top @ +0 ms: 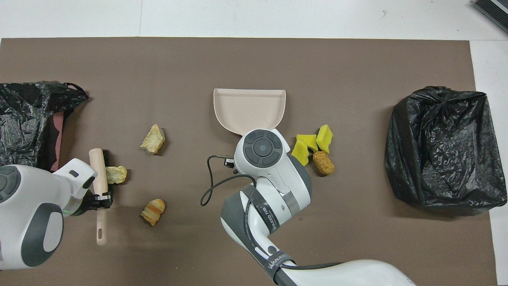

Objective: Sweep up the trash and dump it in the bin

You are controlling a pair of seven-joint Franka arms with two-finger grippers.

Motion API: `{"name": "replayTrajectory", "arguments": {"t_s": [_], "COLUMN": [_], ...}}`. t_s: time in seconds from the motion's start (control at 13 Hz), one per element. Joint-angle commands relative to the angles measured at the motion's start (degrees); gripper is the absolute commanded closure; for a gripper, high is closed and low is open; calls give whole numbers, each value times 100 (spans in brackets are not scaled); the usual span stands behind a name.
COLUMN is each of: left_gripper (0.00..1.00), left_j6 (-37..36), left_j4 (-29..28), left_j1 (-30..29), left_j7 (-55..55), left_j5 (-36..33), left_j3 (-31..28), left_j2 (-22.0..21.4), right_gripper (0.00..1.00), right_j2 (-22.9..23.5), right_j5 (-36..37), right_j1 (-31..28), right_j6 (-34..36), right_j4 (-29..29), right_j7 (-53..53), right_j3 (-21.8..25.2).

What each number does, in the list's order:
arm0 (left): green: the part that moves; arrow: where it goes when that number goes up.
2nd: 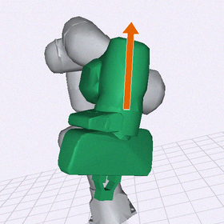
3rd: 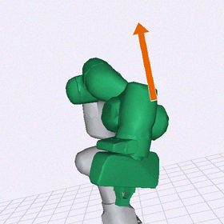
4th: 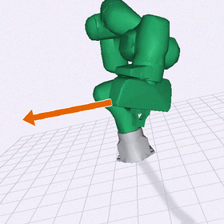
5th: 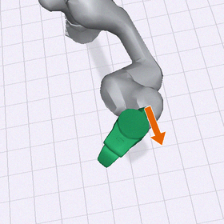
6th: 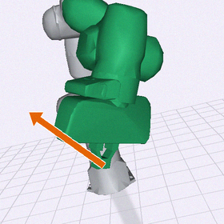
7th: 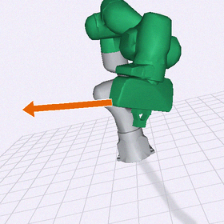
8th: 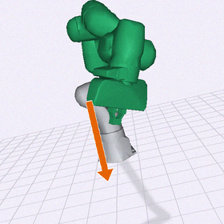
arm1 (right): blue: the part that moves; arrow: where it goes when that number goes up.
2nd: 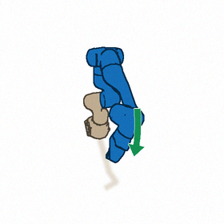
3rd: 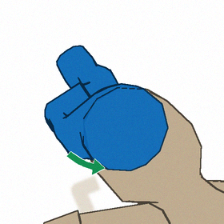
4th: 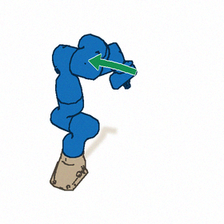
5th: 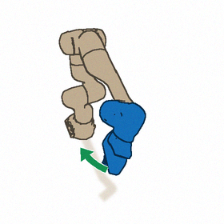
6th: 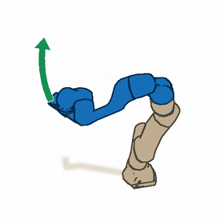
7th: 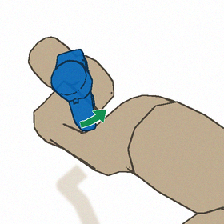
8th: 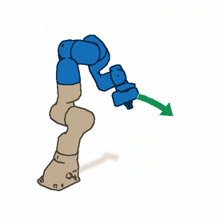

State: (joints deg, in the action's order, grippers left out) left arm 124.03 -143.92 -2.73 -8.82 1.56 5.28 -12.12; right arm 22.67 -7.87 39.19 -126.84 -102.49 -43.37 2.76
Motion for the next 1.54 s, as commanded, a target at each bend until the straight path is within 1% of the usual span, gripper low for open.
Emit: {"name": "replayTrajectory", "arguments": {"t_s": [0.0,0.08,0.15,0.38,0.46,0.62,0.69,0.77,0.85,0.92,1.0,1.15,1.31,1.38,1.46], "left_gripper": [100,100,100,100,100,100,100,100,100,100,100,100,100,100,100], "left_j6": [122,130,130,183,183,358,376,377,377,411,438,447,438,429,429], "left_j4": [320,338,347,426,540,829,979,1163,1321,1393,1411,1411,1420,1420,1411], "left_j1": [220,238,238,256,256,483,502,510,563,642,695,739,739,739,739], "left_j7": [214,214,214,223,223,214,223,223,223,223,223,232,232,240,267], "left_j5": [265,265,265,265,274,370,493,598,617,626,661,678,670,670,670], "left_j3": [-63,-63,-63,-54,-45,-36,-36,-19,-10,-1,-1,-1,-1,-1,-1], "left_j2": [323,324,333,403,534,937,1026,1149,1255,1290,1317,1317,1317,1308,1308], "right_gripper": [46,39,36,35,35,36,37,43,60,92,100,100,100,100,100], "right_j2": [-202,-184,-167,-114,-105,-96,-96,-96,-96,-114,-114,-114,-323,-507,-666], "right_j5": [-162,-162,-162,-153,-153,-144,-144,-144,-144,-109,-74,-56,-109,-109,-161], "right_j1": [-87,-95,-113,-210,-210,-219,-227,-219,-219,-219,-219,-288,-420,-464,-491], "right_j6": [-140,-166,-175,-385,-403,-508,-500,-500,-500,-500,-482,-377,-115,96,411], "right_j4": [-245,-201,-166,-139,-131,-122,-122,-122,-122,-113,-52,-34,-43,-60,-60], "right_j7": [258,258,284,346,338,346,346,346,355,364,364,608,1126,1564,2464], "right_j3": [-39,-39,-30,-21,-21,-21,-21,-21,-21,-21,-21,-4,-4,-21,-13]}}
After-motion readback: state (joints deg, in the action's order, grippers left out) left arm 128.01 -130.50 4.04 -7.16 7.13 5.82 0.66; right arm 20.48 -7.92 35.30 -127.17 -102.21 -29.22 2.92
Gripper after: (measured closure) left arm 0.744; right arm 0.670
